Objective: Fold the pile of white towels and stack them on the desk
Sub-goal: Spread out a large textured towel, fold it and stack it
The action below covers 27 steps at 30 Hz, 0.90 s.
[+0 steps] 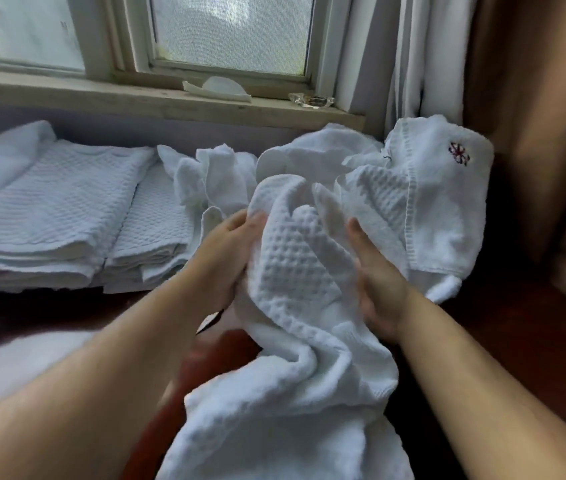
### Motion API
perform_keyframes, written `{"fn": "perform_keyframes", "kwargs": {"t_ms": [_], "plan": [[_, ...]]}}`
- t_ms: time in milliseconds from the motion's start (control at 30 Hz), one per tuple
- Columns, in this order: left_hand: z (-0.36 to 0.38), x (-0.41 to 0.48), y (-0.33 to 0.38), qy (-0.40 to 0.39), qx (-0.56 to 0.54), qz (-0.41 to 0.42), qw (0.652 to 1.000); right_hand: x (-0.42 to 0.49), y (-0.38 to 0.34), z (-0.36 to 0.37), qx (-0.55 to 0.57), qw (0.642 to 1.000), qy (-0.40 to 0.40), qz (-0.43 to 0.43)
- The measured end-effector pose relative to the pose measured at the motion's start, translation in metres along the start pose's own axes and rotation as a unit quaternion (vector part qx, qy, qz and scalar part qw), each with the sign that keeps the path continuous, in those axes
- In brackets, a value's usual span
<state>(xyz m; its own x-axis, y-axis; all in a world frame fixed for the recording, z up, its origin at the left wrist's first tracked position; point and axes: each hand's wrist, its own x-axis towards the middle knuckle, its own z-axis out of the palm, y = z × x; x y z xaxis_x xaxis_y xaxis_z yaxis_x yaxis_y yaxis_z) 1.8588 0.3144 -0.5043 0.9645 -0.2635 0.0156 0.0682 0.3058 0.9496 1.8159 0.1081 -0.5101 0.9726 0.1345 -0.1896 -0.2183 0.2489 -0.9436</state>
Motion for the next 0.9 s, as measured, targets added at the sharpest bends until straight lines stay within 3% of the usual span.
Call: {"fn": "perform_keyframes", "kwargs": {"t_ms": [200,300,433,567,700,800,833,900], "plan": [[0.027,-0.043,0.062,-0.014,0.085,0.091,0.992,-0.052,-0.019,0.025,-0.067,0.993,-0.093,-0.003],[0.037,-0.066,0.069,-0.033,0.132,0.097,0.986,-0.069,-0.017,0.035,-0.122,0.99,-0.057,-0.031],[0.044,-0.087,0.081,-0.058,0.167,0.126,0.976,-0.095,-0.004,0.043,0.031,0.99,-0.134,-0.015],[0.057,-0.099,0.088,-0.078,0.216,0.175,0.957,-0.103,0.002,0.065,-0.021,0.994,-0.1,-0.032],[0.052,-0.105,0.09,-0.055,0.232,0.214,0.947,-0.102,-0.004,0.08,-0.043,0.993,0.011,-0.111],[0.027,-0.109,0.076,0.024,0.245,0.219,0.944,-0.092,-0.015,0.073,-0.02,0.953,0.208,-0.219],[0.016,-0.112,0.066,0.022,0.286,0.181,0.941,-0.088,-0.02,0.069,-0.027,0.923,0.303,-0.235],[0.0,-0.122,0.037,-0.061,0.368,0.017,0.927,-0.08,-0.027,0.057,-0.033,0.857,0.463,-0.226]]}}
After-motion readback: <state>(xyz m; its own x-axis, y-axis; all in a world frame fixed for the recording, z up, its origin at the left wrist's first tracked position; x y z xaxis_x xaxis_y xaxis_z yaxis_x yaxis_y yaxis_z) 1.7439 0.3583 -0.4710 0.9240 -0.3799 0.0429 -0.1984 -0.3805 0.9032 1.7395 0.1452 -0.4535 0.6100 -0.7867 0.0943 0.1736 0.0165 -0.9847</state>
